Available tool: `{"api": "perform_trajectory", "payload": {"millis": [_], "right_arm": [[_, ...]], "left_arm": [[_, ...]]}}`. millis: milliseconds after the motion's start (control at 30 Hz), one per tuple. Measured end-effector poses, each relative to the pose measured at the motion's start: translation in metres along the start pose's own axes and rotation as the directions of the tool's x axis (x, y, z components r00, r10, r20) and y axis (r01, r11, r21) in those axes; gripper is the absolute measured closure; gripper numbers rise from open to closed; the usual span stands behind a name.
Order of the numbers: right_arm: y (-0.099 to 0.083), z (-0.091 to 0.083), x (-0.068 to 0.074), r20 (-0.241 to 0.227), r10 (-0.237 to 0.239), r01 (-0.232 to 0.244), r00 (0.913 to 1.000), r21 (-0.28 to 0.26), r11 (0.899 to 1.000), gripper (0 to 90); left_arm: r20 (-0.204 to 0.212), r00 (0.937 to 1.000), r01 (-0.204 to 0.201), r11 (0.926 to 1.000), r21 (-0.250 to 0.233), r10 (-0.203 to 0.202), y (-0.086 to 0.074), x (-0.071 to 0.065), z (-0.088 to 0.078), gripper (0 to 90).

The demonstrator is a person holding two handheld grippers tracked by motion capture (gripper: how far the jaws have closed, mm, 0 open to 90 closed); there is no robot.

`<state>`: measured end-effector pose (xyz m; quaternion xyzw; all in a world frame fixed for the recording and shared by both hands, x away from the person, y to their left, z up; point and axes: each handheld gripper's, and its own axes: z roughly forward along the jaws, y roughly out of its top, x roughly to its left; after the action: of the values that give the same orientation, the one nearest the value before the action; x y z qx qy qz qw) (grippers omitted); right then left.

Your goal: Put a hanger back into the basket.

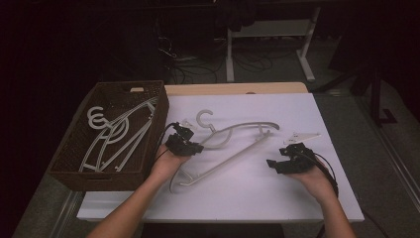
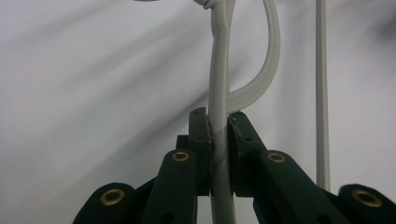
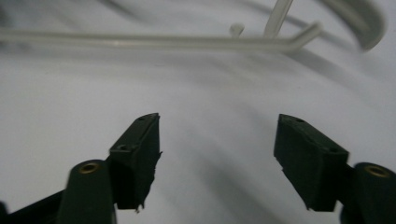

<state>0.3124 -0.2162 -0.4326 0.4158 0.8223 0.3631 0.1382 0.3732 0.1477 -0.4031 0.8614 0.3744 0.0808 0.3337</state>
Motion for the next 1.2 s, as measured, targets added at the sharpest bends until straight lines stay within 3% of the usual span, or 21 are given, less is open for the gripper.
{"api": "perform_trajectory", "payload": {"millis": [300,633,733,867,933,1067,1200], "right_arm": [[-0.008,-0.004,-0.001,-0.013,0.010,-0.010,0.9999,-0.038,0.999,14.6],[-0.004,-0.011,0.002,-0.021,-0.004,0.001,0.9998,-0.101,0.995,7.9],[-0.004,-0.012,0.002,-0.024,-0.004,0.001,0.9997,-0.106,0.994,4.8],[-0.005,-0.012,0.000,-0.022,0.005,-0.008,0.9997,-0.110,0.994,2.2],[-0.006,-0.012,-0.001,-0.018,0.010,-0.011,0.9998,-0.110,0.994,1.7],[-0.008,-0.012,-0.001,-0.012,0.014,-0.015,0.9998,-0.102,0.995,1.7],[-0.008,-0.011,-0.002,-0.008,0.015,-0.016,0.9999,-0.097,0.995,1.6]], "left_arm": [[0.007,1.0000,0.006,0.9992,-0.041,-0.006,0.028,0.005,-0.048,82.0],[-0.020,0.9996,-0.022,0.9945,-0.102,0.020,0.049,0.039,-0.124,82.0],[-0.028,0.9996,-0.009,0.9919,-0.127,0.005,0.047,0.057,-0.146,82.0],[-0.074,0.9972,-0.008,0.9885,-0.151,-0.003,0.039,0.081,-0.173,82.0],[-0.111,0.9938,-0.014,0.9872,-0.159,-0.004,0.033,0.093,-0.187,82.0],[-0.149,0.9878,0.019,0.9829,-0.183,-0.046,0.017,0.119,-0.212,82.0],[-0.192,0.9773,0.051,0.9794,-0.196,-0.089,-0.003,0.144,-0.230,82.0]]}}
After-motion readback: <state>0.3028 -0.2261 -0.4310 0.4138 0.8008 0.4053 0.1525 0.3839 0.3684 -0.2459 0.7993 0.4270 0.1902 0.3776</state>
